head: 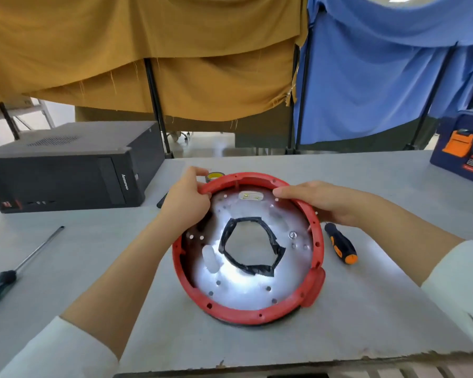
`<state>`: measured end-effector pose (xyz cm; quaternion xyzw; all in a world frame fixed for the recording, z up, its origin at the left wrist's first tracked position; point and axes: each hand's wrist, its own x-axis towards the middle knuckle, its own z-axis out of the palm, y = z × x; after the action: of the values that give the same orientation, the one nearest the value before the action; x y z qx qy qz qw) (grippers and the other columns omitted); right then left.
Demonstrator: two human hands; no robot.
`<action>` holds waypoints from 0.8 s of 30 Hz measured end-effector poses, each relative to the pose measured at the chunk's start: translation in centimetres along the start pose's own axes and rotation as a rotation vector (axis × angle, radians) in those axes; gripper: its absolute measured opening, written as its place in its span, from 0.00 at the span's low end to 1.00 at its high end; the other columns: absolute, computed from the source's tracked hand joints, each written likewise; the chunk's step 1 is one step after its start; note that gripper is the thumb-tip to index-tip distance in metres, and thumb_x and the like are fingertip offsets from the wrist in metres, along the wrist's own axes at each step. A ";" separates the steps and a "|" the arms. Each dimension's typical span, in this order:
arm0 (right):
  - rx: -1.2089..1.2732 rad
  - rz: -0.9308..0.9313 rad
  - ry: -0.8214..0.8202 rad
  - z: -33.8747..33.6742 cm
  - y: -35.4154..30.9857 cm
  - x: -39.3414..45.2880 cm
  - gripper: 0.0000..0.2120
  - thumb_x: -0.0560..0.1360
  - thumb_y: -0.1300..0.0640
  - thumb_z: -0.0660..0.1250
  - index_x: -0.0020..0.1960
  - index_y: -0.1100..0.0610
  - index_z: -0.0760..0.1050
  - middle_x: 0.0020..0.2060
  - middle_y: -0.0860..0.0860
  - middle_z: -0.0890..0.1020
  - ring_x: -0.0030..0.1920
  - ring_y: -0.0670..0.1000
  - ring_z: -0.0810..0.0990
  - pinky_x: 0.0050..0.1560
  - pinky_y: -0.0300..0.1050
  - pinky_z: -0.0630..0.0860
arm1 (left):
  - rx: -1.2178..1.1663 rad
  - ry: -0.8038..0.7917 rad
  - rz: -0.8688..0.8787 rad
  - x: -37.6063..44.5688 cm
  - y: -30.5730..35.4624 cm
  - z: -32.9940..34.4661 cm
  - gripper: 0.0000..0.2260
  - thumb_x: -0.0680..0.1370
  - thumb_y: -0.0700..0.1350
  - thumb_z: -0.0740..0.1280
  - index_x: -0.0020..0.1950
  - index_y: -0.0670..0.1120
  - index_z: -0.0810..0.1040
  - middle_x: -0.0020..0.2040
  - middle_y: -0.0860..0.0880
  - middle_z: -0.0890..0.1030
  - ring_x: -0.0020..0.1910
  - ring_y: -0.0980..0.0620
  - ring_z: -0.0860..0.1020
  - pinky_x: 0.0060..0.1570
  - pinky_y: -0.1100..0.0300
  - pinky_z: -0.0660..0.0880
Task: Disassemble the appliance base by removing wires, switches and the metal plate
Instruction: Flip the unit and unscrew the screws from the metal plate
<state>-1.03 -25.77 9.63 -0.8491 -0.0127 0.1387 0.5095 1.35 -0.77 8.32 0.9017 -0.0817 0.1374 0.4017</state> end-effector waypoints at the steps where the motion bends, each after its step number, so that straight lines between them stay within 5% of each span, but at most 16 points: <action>1: -0.011 -0.059 0.041 -0.3 -0.8 -0.2 0.24 0.63 0.37 0.73 0.51 0.53 0.81 0.47 0.55 0.85 0.47 0.54 0.84 0.56 0.53 0.78 | -0.038 0.007 0.026 0.1 0.7 -0.8 0.16 0.77 0.38 0.62 0.64 0.50 0.68 0.40 0.60 0.74 0.39 0.62 0.73 0.34 0.69 0.66; 4: -0.147 -0.218 0.157 -1.1 -3.4 -1.3 0.34 0.60 0.34 0.72 0.61 0.48 0.75 0.53 0.48 0.82 0.49 0.48 0.82 0.53 0.47 0.79 | -0.148 -0.032 0.034 0.4 2.6 -3.0 0.24 0.74 0.34 0.63 0.67 0.50 0.66 0.46 0.59 0.74 0.42 0.62 0.75 0.33 0.69 0.69; 8: -0.472 -0.483 0.353 -0.8 -5.0 -3.5 0.42 0.64 0.36 0.72 0.72 0.48 0.61 0.57 0.40 0.68 0.52 0.40 0.70 0.45 0.27 0.65 | -0.177 -0.138 -0.010 -0.6 2.6 -4.0 0.29 0.74 0.32 0.64 0.70 0.53 0.62 0.48 0.57 0.74 0.41 0.60 0.75 0.28 0.68 0.71; 12: -0.588 -0.670 0.426 1.3 -3.1 -5.9 0.42 0.64 0.41 0.74 0.71 0.48 0.59 0.56 0.42 0.67 0.55 0.42 0.69 0.52 0.34 0.68 | -0.216 -0.295 -0.050 -2.9 0.3 -3.1 0.36 0.70 0.32 0.69 0.70 0.56 0.58 0.53 0.54 0.73 0.48 0.59 0.74 0.30 0.74 0.71; 17: -0.682 -0.846 0.481 3.3 0.0 -8.3 0.42 0.61 0.40 0.76 0.68 0.46 0.60 0.56 0.39 0.66 0.56 0.41 0.67 0.57 0.38 0.68 | -0.339 -0.502 -0.043 -5.1 -2.8 -2.9 0.45 0.67 0.29 0.67 0.69 0.67 0.53 0.61 0.54 0.72 0.60 0.53 0.73 0.48 0.59 0.76; 21: -0.739 -0.895 0.405 4.0 2.3 -9.4 0.39 0.64 0.29 0.66 0.65 0.48 0.59 0.53 0.38 0.62 0.52 0.41 0.66 0.54 0.36 0.65 | -0.853 -0.478 -0.265 -5.6 -4.0 -3.6 0.40 0.60 0.26 0.59 0.65 0.58 0.68 0.60 0.43 0.76 0.56 0.45 0.79 0.51 0.52 0.77; 24: -0.794 -0.917 0.359 5.0 4.1 -10.0 0.24 0.75 0.34 0.53 0.60 0.52 0.66 0.50 0.44 0.68 0.48 0.45 0.68 0.52 0.42 0.69 | -1.079 -0.335 -0.481 -6.3 -4.0 -2.8 0.18 0.72 0.38 0.58 0.61 0.49 0.71 0.49 0.39 0.82 0.46 0.44 0.80 0.47 0.54 0.75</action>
<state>-12.33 -25.10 6.06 -0.8919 -0.3400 -0.2535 0.1573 -4.06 4.16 5.36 0.5739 0.0039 -0.1615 0.8028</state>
